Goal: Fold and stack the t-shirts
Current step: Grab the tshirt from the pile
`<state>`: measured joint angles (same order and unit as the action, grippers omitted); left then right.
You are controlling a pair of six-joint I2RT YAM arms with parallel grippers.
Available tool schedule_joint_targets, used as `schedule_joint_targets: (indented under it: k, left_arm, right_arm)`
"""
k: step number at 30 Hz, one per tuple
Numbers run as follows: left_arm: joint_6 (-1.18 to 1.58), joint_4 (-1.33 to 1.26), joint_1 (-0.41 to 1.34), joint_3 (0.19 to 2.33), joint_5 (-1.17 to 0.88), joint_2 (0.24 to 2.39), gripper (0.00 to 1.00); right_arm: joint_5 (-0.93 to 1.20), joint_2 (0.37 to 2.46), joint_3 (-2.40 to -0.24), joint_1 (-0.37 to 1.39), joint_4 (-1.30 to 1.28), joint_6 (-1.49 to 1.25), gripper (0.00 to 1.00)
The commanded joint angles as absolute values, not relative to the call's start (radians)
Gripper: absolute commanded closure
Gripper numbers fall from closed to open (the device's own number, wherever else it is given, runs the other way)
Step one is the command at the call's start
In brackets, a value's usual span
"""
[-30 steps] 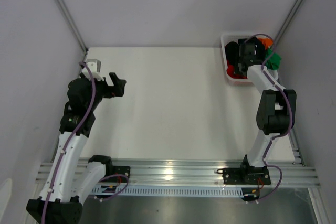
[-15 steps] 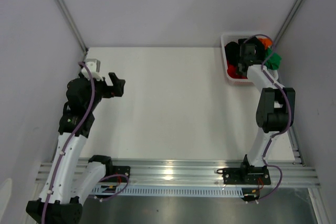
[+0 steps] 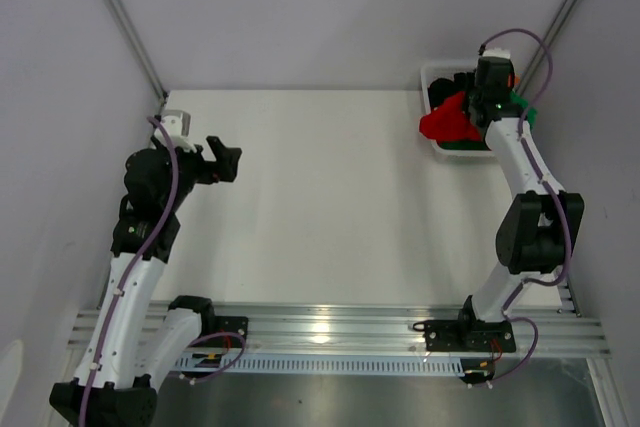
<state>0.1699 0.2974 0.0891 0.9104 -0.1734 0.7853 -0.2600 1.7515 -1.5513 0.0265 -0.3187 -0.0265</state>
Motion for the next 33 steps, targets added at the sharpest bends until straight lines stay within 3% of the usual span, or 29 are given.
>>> schedule_joint_targets:
  k: [1,7,14,27,33]
  left_arm:
    - [0.21,0.23,0.084,0.92,-0.224,0.792,0.0]
    - [0.204,0.215,0.084,0.928,-0.227,0.796,0.01]
    - [0.204,0.225,0.084,0.96,-0.238,0.812,0.0]
    - [0.196,0.244,0.084,0.971,-0.239,0.821,0.0]
    - [0.204,0.233,0.083,0.977,-0.247,0.838,0.0]
  right_arm:
    - [-0.244,1.658,-1.68,0.028,-0.213,0.003,1.0]
    - [-0.261,1.689,-1.879,0.026,-0.158,0.072,1.0]
    - [-0.241,1.81,-2.262,0.028,-0.322,0.028,1.0]
    - [-0.29,1.798,-2.292,0.02,-0.209,0.008,1.0]
    - [-0.249,1.83,-2.418,0.02,-0.21,0.02,1.0]
